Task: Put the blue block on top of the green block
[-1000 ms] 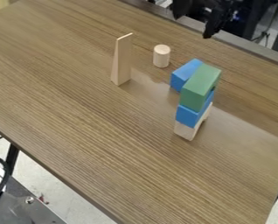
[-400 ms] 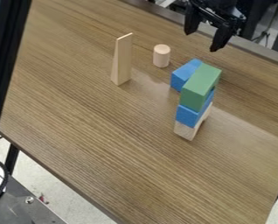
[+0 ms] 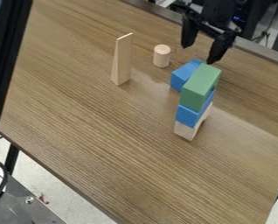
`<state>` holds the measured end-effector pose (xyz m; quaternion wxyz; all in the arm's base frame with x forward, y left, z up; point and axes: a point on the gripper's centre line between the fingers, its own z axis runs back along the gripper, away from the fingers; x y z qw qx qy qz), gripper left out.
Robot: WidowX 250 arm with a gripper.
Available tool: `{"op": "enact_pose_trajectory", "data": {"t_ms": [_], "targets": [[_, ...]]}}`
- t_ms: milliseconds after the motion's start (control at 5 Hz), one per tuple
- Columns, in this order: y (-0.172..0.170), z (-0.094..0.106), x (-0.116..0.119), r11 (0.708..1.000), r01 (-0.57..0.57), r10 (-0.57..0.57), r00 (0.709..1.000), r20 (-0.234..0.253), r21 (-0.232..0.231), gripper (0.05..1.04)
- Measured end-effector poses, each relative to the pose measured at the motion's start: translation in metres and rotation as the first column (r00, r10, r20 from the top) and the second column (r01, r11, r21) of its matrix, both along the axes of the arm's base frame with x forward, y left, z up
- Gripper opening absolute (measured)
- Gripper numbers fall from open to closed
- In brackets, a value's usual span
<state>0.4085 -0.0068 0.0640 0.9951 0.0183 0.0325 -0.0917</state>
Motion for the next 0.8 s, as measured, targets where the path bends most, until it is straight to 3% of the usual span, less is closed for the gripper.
{"op": "enact_pose_trajectory", "data": {"t_ms": [800], "targets": [[0.008,-0.017,-0.023,1.0,-0.022,0.022,0.998,-0.054,-0.014,0.991]]}}
